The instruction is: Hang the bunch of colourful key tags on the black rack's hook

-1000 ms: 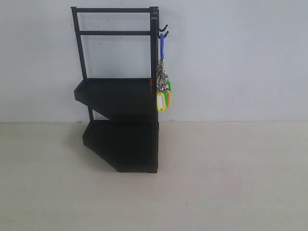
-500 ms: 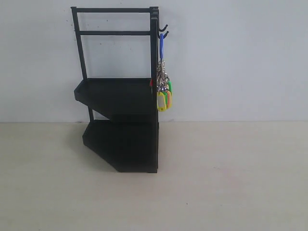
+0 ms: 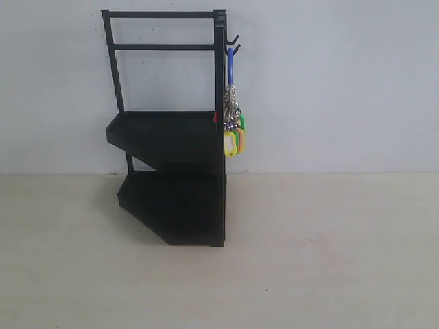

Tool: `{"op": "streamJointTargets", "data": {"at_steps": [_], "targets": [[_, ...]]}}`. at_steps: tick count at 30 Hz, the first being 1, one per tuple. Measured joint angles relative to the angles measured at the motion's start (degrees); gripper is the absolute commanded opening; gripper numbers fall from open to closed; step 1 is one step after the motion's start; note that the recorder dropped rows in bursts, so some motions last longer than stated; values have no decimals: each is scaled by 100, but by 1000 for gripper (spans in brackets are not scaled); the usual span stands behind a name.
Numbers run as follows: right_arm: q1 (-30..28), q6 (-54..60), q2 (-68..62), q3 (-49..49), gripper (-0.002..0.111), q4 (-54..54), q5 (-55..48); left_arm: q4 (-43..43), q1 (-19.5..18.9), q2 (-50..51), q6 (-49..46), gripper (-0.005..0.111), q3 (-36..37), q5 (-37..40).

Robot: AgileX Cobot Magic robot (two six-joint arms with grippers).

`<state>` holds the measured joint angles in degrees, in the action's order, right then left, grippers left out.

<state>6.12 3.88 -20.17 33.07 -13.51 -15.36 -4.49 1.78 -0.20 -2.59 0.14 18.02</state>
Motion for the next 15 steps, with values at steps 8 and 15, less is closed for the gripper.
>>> {"op": "streamJointTargets", "data": {"at_steps": [8, 15], "targets": [[0, -165, 0, 0, 0, 418, -64, 0, 0, 0, 0, 4, 0, 0], [0, -177, 91, 0, 0, 577, -473, 0, 0, 0, 0, 4, 0, 0]]}}
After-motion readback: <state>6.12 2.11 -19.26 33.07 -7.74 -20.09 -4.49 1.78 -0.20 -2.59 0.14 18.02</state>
